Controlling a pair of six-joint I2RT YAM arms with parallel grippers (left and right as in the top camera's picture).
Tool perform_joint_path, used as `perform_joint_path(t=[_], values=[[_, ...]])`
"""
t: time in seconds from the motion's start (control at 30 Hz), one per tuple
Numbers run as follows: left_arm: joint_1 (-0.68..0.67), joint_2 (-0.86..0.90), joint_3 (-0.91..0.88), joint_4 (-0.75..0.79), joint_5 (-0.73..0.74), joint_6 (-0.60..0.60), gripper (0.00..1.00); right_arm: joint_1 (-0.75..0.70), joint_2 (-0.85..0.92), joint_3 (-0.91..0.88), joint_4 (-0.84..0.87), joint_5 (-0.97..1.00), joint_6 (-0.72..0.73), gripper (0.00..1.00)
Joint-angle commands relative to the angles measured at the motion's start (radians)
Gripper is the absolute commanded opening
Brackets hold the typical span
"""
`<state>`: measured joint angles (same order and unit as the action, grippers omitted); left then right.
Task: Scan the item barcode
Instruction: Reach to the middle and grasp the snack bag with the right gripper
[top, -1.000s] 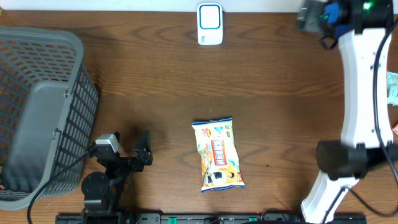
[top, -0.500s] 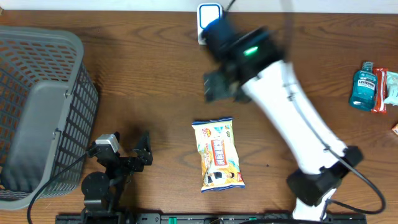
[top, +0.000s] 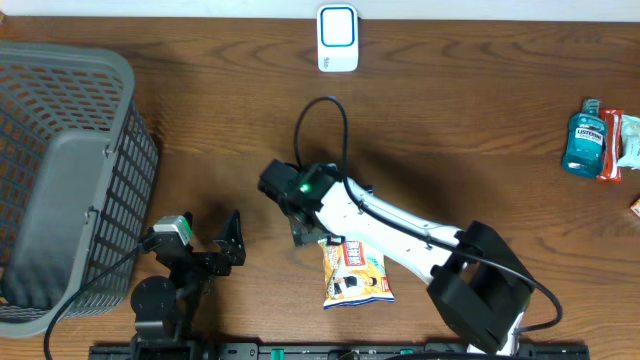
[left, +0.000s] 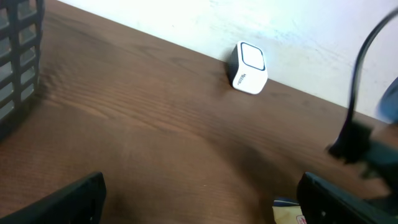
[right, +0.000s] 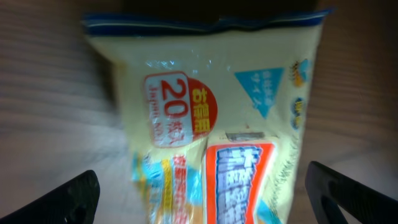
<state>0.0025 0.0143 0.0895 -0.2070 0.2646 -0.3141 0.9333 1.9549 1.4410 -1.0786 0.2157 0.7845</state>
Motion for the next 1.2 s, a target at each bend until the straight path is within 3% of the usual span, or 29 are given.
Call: perform_joint_path(t=[0.0, 0.13, 0.3, 0.37, 0.53, 0.6, 0.67, 0.77, 0.9, 0.97, 1.07, 1.17], values=[[-0.003, -0.004, -0.016, -0.021, 0.012, 0.002, 0.98, -0.005, -0.002, -0.084, 0.077, -0.038, -0.057, 0.99], [-0.003, -0.004, -0.016, -0.021, 0.012, 0.002, 0.98, -0.004, -0.002, -0.146, 0.164, -0.152, -0.237, 0.99], [-0.003, -0.004, -0.016, -0.021, 0.012, 0.002, 0.98, -0.004, -0.002, -0.193, 0.182, -0.138, -0.259, 0.95], [-0.003, -0.004, -0.016, -0.021, 0.012, 0.002, 0.98, -0.005, -0.002, -0.206, 0.181, -0.128, -0.259, 0.86], [-0.003, -0.004, -0.016, -0.021, 0.012, 0.002, 0.98, -0.006, -0.002, -0.215, 0.161, -0.128, -0.259, 0.39], [-0.003, -0.004, -0.016, -0.021, 0.012, 0.002, 0.98, -0.009, -0.003, -0.205, 0.151, -0.163, -0.279, 0.24], [-0.003, -0.004, -0.016, -0.021, 0.012, 0.002, 0.98, -0.019, -0.003, -0.167, 0.122, -0.241, -0.363, 0.16], [-0.003, -0.004, -0.016, -0.021, 0.012, 0.002, 0.98, -0.057, -0.009, -0.061, 0.037, -0.464, -0.543, 0.09], [-0.003, -0.004, -0.016, -0.021, 0.012, 0.002, 0.98, -0.136, -0.031, 0.062, -0.114, -0.945, -1.031, 0.01], [-0.003, -0.004, -0.016, -0.021, 0.012, 0.002, 0.98, -0.172, -0.036, 0.087, -0.212, -1.096, -1.265, 0.01], [-0.003, -0.004, -0.016, -0.021, 0.012, 0.002, 0.98, -0.226, -0.037, 0.089, -0.318, -1.237, -1.510, 0.01], [-0.003, -0.004, -0.016, -0.021, 0.012, 0.002, 0.98, -0.271, -0.036, 0.081, -0.372, -1.332, -1.643, 0.01]])
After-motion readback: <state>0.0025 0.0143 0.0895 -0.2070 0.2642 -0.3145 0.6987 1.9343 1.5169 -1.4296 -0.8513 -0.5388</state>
